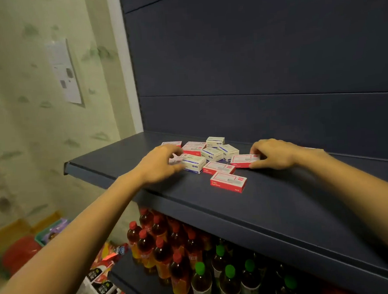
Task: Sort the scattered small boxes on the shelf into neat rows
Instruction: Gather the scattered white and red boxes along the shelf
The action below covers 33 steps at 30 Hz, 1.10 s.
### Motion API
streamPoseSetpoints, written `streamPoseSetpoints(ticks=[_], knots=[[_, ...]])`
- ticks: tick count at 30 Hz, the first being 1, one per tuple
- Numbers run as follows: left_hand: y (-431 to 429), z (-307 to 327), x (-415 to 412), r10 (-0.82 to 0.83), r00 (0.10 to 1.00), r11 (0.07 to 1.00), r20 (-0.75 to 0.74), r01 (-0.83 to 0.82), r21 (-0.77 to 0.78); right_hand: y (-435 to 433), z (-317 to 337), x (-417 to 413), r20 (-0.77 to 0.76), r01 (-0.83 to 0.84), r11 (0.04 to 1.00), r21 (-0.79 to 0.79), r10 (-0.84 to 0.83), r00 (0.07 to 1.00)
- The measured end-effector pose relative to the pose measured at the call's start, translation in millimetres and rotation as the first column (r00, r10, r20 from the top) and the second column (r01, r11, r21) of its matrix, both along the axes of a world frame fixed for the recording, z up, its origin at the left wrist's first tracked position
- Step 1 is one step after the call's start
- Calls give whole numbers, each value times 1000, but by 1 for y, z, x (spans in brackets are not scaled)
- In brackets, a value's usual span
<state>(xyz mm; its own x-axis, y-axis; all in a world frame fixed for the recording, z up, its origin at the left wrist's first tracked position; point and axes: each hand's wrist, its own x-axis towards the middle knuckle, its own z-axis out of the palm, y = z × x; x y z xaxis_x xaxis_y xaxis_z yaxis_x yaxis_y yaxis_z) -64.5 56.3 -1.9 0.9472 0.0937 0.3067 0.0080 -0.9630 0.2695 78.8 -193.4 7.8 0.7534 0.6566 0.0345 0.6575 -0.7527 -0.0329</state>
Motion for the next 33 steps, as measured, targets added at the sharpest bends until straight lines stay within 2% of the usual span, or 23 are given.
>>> streamPoseSetpoints(ticks=[5, 9, 14, 17, 23, 27, 33], knots=[[21, 5, 36, -193, 966, 979, -169, 178, -100, -21, 4, -17, 33, 140, 978, 153, -147, 989], [30, 2, 57, -311, 912, 949, -267, 287, -127, -30, 0, -36, 60, 233, 954, 191, -248, 967], [37, 20, 62, -413, 896, 911, -162, 409, -59, -45, -3, -65, 86, 315, 903, 293, -353, 932], [30, 41, 63, -434, 900, 901, -41, 433, -28, -57, -2, -84, 80, 366, 862, 352, -417, 905], [-35, 45, 69, -531, 837, 834, 133, 544, -95, -95, -2, -130, 115, 456, 782, 424, -546, 830], [-95, 42, 66, -617, 769, 753, 167, 638, -157, -137, 0, -164, 107, 526, 735, 428, -619, 778], [-193, 42, 49, -725, 666, 648, 175, 746, -154, -216, 2, -215, 120, 626, 666, 406, -718, 686]])
